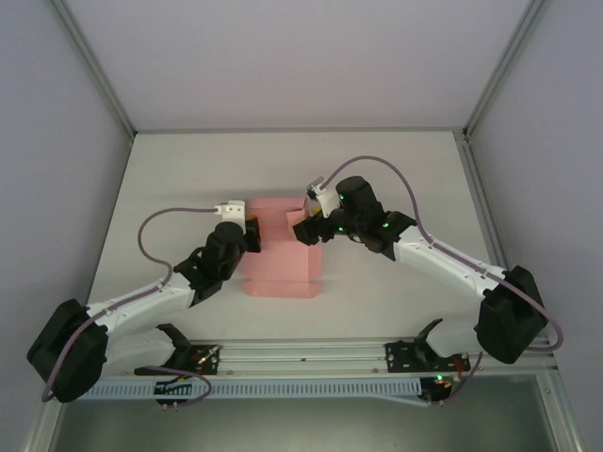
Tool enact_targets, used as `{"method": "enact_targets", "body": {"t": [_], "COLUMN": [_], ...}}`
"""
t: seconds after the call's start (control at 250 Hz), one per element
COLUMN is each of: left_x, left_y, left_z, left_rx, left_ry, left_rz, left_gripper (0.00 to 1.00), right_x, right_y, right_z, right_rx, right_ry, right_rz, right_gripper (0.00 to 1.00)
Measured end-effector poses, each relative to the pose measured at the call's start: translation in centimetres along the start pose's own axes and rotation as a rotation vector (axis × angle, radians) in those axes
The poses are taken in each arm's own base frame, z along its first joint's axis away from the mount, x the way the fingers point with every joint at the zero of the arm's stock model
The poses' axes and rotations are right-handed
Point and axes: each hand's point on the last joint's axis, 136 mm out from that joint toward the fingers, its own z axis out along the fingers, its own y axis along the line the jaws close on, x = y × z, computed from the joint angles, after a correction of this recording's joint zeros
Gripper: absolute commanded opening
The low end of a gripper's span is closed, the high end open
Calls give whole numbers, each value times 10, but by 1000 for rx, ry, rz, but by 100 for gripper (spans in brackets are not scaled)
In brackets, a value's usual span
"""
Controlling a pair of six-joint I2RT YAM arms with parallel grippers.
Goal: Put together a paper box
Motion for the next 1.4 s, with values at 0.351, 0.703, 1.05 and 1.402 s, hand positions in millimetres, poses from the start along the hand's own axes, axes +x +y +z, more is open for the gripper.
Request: {"method": "enact_targets", "body": {"t": [0.351,0.703,1.05,1.402], "left_x": [8,10,15,18], "left_y": [2,2,3,-12], "left_z": [3,15,28,37], "left_rx": [-11,-98,-167,-70], "left_ry": [25,89,218,245], "left_rz": [-7,-103,-244,-215], "left_gripper": [0,0,0,0], "right_x": [8,0,8,13], "right_y": [-22,-67,-85,-95], "right_z": [19,28,21,19], "right_rx": [260,661,818,881], "right_ry": [9,-15,37,33], "right_rz": [-5,30,119,144], "right_gripper": [21,0,1,9]}}
